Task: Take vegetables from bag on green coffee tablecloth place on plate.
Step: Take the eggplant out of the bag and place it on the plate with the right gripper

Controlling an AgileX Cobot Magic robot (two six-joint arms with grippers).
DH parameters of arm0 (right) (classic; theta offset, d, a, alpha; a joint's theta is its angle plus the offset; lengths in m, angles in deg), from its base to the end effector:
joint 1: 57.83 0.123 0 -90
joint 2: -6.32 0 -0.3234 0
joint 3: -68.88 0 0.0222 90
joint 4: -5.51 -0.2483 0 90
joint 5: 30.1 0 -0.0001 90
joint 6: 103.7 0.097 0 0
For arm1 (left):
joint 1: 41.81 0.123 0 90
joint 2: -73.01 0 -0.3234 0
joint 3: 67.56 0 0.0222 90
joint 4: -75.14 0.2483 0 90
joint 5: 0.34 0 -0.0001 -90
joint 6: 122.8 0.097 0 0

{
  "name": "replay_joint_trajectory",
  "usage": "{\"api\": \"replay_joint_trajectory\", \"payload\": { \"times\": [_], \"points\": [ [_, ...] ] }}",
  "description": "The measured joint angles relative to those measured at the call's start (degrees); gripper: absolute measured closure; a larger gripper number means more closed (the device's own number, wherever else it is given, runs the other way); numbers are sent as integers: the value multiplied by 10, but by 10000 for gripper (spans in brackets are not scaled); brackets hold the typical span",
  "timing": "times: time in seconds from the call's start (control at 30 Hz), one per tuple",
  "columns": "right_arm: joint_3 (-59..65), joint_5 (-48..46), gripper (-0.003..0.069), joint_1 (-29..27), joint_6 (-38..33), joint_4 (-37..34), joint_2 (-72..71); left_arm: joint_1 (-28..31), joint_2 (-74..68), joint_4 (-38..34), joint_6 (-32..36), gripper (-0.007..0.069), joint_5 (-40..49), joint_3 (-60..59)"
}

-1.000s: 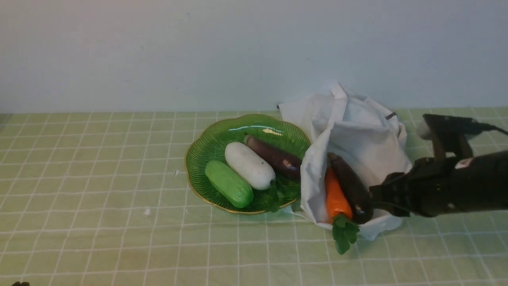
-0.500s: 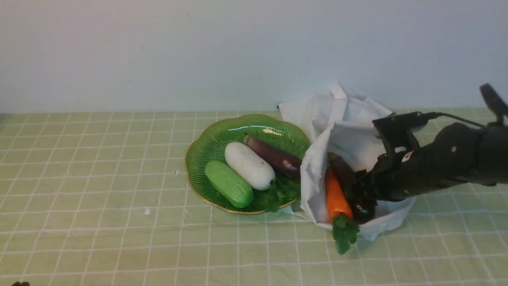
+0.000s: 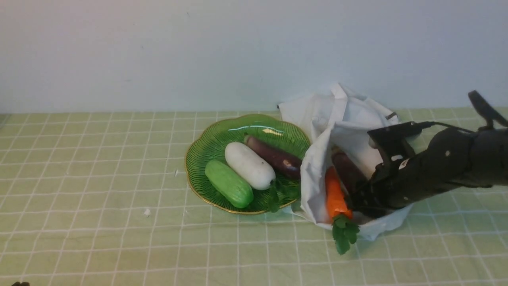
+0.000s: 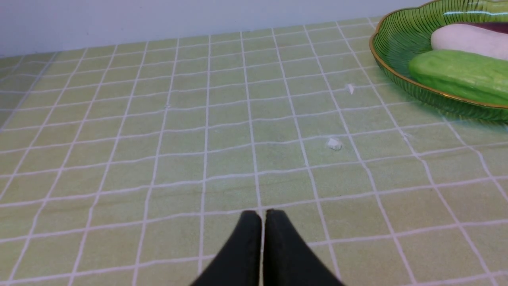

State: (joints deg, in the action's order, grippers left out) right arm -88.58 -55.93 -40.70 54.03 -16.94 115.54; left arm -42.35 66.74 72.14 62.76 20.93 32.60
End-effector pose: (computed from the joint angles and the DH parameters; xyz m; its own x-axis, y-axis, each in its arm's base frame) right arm 0.3254 0.1172 0.1922 -0.8600 -0.2987 -0.4137 -0.3837 0.9130 0.1384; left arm 0.0173 -0.0020 0.1683 -0.2966 0.0510 -0.9536 0.0419 0.9983 0.0404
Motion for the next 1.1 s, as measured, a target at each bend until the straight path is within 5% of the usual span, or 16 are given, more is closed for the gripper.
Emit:
{"api": "replay_joint_trajectory", "payload": {
  "times": [0.37, 0.63, 0.87, 1.1],
  "points": [
    [-55, -341, 304, 0, 54, 12, -201, 0, 0, 0, 0, 629, 0, 0],
    [-121, -331, 304, 24, -15, -121, -158, 0, 0, 0, 0, 629, 0, 0],
    [-246, -333, 304, 83, 0, -103, -15, 0, 0, 0, 0, 629, 0, 0],
    [-353, -300, 304, 136, 66, -8, 110, 0, 0, 0, 0, 629, 0, 0]
  ]
}}
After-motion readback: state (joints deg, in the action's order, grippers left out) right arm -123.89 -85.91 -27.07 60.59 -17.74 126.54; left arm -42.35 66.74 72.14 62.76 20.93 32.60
